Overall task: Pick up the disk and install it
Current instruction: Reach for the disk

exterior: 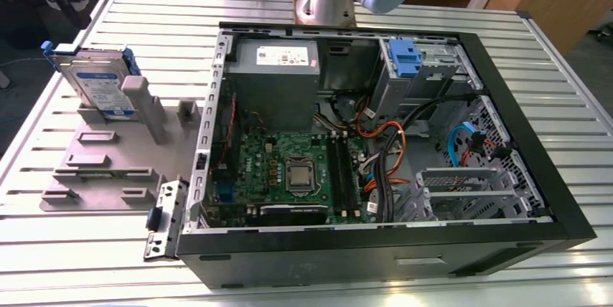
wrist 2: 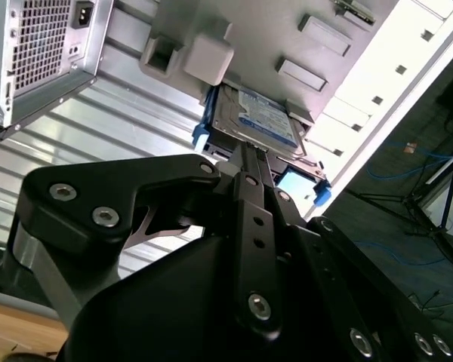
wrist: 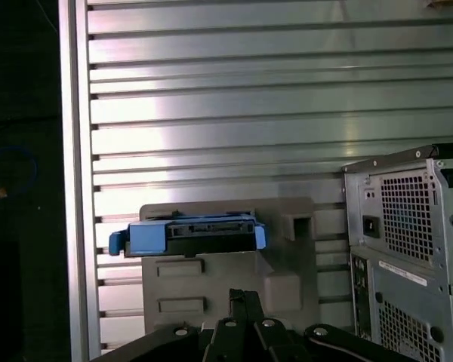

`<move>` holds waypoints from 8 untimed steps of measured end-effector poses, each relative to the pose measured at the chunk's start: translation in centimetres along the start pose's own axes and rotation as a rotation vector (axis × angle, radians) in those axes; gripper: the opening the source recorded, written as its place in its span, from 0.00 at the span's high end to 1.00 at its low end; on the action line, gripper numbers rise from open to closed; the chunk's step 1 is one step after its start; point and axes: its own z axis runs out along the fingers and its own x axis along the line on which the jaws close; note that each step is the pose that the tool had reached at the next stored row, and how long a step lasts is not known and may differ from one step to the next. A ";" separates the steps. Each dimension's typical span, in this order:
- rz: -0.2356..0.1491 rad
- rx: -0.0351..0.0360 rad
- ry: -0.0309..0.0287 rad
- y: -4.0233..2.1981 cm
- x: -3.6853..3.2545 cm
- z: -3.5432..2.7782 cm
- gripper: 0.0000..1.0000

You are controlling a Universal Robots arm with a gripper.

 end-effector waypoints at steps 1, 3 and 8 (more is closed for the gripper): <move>0.000 -0.0001 -0.0001 0.03 0.22 0.18 0.89; 0.000 -0.0001 0.0000 0.12 0.64 0.54 0.89; 0.000 -0.0002 -0.0001 0.60 1.11 1.47 0.89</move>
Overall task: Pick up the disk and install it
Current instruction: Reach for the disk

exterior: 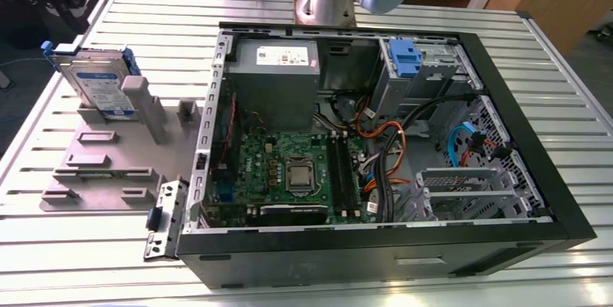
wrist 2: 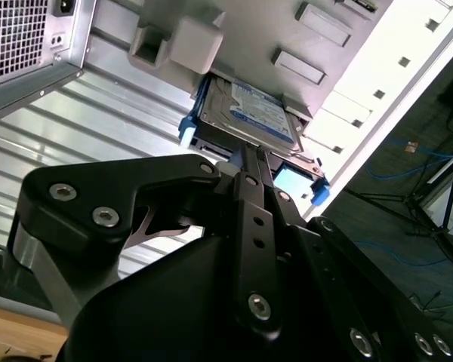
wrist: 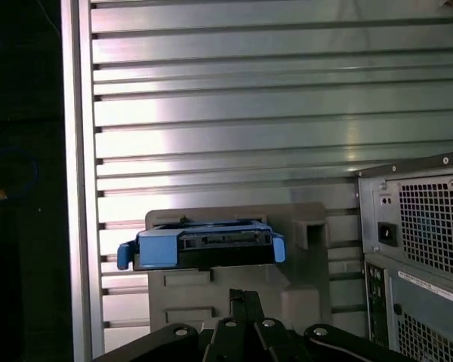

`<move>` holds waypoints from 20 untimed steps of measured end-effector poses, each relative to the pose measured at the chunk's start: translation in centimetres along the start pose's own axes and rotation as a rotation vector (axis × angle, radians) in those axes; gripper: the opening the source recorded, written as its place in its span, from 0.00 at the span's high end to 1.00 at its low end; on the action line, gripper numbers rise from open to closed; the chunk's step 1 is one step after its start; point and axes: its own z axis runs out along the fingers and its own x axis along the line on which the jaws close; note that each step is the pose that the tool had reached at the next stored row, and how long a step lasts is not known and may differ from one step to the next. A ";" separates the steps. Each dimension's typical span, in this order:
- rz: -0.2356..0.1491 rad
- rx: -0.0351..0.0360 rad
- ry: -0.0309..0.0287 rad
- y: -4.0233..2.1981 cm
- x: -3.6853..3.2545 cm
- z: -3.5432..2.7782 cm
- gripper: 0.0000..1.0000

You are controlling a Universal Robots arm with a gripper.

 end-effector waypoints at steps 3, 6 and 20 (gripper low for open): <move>0.000 0.0001 0.0001 0.25 0.35 0.54 0.89; 0.000 0.0000 0.0000 0.48 0.88 1.10 0.89; 0.001 0.0052 -0.0003 1.42 2.07 3.41 0.89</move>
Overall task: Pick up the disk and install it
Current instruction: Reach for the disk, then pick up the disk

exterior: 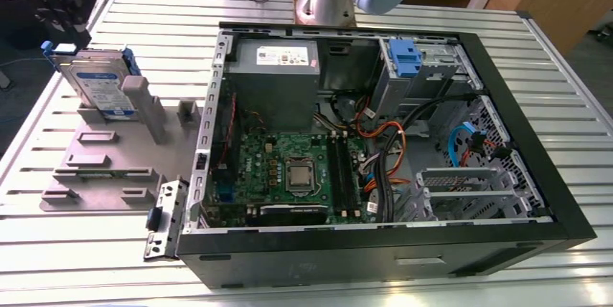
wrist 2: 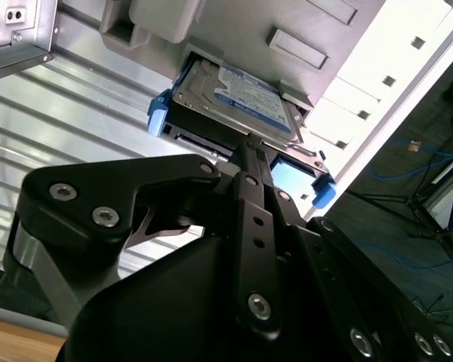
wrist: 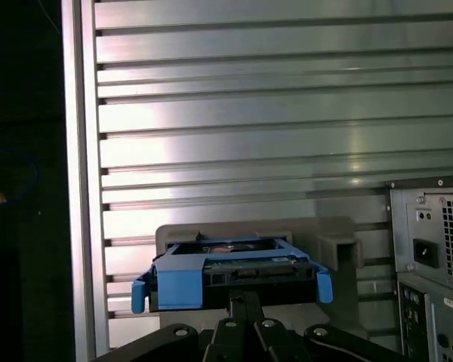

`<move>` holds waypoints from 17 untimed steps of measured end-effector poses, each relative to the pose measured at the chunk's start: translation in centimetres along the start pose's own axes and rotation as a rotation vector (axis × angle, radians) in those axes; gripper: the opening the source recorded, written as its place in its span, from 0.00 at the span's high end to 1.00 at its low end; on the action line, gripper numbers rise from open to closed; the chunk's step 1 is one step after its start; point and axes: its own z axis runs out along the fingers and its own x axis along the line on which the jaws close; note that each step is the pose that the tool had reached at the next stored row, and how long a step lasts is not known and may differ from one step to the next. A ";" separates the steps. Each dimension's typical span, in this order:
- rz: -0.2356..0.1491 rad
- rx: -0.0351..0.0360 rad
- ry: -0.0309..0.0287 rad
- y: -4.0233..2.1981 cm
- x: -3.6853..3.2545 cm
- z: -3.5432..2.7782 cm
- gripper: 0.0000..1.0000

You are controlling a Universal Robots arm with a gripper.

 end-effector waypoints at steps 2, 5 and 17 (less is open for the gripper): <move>0.000 0.0009 -0.0001 -0.01 0.05 0.35 0.89; 0.000 0.0030 -0.0001 -0.02 0.06 0.50 0.89; 0.000 0.0030 -0.0002 -0.03 0.06 0.89 0.89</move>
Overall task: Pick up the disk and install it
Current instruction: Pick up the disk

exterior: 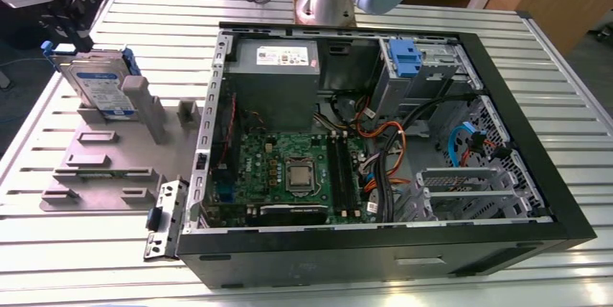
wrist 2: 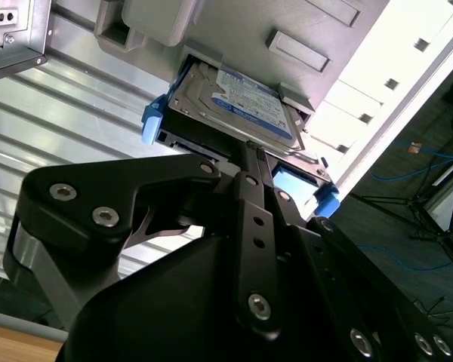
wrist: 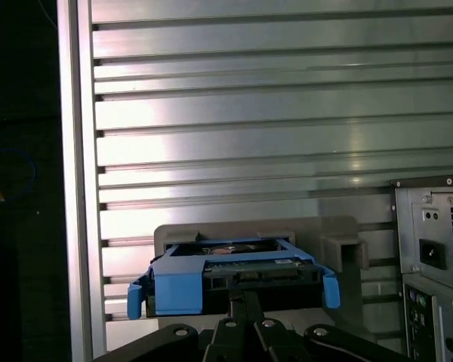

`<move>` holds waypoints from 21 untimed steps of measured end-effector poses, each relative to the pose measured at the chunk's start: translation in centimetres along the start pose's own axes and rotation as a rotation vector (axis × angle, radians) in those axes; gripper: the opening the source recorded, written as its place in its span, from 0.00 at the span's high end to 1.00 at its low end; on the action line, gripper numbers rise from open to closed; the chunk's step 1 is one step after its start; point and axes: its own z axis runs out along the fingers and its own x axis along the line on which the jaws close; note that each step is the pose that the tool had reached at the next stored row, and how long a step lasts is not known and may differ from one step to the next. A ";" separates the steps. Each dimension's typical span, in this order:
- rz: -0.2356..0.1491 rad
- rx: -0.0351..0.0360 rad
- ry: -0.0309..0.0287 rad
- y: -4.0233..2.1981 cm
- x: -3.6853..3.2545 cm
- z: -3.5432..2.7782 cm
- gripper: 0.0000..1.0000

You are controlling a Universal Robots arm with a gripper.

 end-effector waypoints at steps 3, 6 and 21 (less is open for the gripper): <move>0.000 -0.0001 0.0000 0.00 0.00 0.01 0.89; 0.000 0.0000 0.0000 0.00 0.00 0.02 0.89; -0.198 -0.0039 0.0082 0.00 0.00 0.03 0.89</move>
